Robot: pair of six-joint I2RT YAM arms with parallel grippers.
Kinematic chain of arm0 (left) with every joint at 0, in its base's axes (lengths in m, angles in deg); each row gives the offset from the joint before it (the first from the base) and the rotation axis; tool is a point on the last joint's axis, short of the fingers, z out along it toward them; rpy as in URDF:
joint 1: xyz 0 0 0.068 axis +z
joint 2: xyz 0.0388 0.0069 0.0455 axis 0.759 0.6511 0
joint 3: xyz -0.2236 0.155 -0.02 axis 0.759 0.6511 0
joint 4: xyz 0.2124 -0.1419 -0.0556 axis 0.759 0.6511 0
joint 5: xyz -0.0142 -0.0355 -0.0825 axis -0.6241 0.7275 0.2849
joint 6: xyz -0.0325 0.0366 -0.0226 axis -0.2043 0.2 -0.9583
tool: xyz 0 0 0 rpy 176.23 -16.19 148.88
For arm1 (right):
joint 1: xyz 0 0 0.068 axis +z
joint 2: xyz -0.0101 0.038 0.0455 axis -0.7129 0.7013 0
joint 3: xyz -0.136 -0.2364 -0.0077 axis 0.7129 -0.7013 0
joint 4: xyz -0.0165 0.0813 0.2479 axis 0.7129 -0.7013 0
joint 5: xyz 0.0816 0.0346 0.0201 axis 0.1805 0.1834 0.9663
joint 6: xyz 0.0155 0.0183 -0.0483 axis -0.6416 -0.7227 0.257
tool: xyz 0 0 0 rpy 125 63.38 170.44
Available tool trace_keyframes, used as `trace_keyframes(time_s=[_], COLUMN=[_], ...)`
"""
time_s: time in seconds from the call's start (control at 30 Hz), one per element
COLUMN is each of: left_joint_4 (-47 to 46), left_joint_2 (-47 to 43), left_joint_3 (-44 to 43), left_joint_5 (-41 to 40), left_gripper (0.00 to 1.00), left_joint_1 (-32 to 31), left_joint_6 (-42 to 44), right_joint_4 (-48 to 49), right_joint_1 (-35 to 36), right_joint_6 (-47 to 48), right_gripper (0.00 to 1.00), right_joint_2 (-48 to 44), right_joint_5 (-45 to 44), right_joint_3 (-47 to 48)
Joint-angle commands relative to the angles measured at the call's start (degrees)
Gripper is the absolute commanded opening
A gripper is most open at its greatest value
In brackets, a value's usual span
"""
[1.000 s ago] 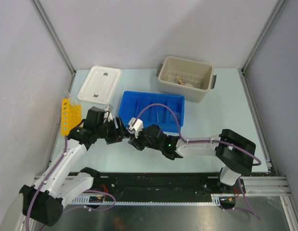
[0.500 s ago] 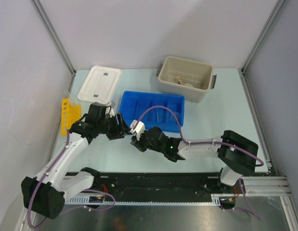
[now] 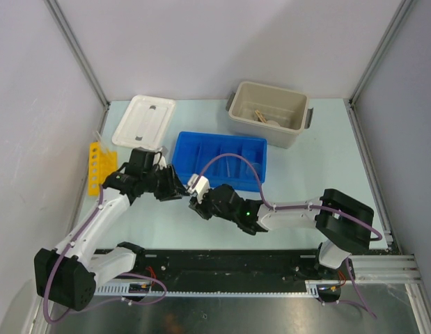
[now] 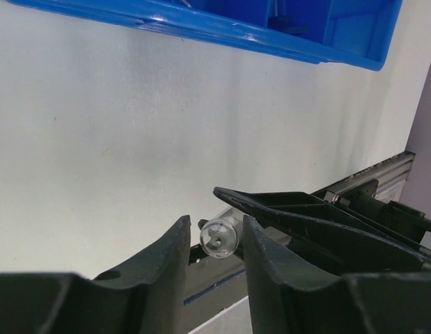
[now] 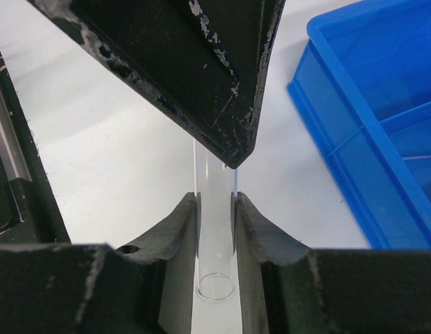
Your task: Organize the chemistry lab equipment
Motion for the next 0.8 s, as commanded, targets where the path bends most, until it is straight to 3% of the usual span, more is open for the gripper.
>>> trace_keyframes(time_s=[0.0, 0.2, 0.3, 0.4, 0.5, 0.53, 0.6, 0.77], left_joint_4=[-0.6, -0.6, -0.6, -0.5, -0.5, -0.5, -0.5, 0.2], left_joint_2=[-0.2, -0.1, -0.4, -1.1, -2.2, -2.6, -3.6, -4.7], left_joint_3=[-1.9, -2.8, -3.2, -3.7, -4.7, -5.2, -6.7, -12.5], left_joint_5=[1.3, 1.0, 1.0, 0.7, -1.6, -2.5, -4.5, -12.3], left_gripper=[0.36, 0.17, 0.13, 0.1, 0.09, 0.09, 0.09, 0.1], left_joint_1=[0.6, 0.6, 0.6, 0.7, 0.7, 0.7, 0.7, 1.1], left_joint_6=[1.8, 2.6, 2.5, 2.4, 2.4, 2.3, 2.3, 3.7], right_joint_4=[2.8, 2.7, 2.6, 2.1, 0.9, 0.3, -0.8, -4.6], right_joint_1=[0.3, 0.4, 0.4, 0.3, 0.5, 0.6, 0.9, 2.8], right_joint_6=[0.7, 0.7, 0.7, 0.4, -0.4, -0.5, -0.6, -2.3], right_gripper=[0.23, 0.29, 0.38, 0.55, 0.86, 0.93, 0.98, 0.99], right_joint_2=[-1.9, -1.7, -1.9, -2.5, -3.6, -4.2, -5.7, -10.8], right_joint_5=[-1.5, -2.2, -3.1, -3.7, -3.5, -3.1, -2.2, -2.0], right_joint_3=[-0.5, -0.5, -0.5, -0.5, -0.5, -0.5, -0.5, -0.5])
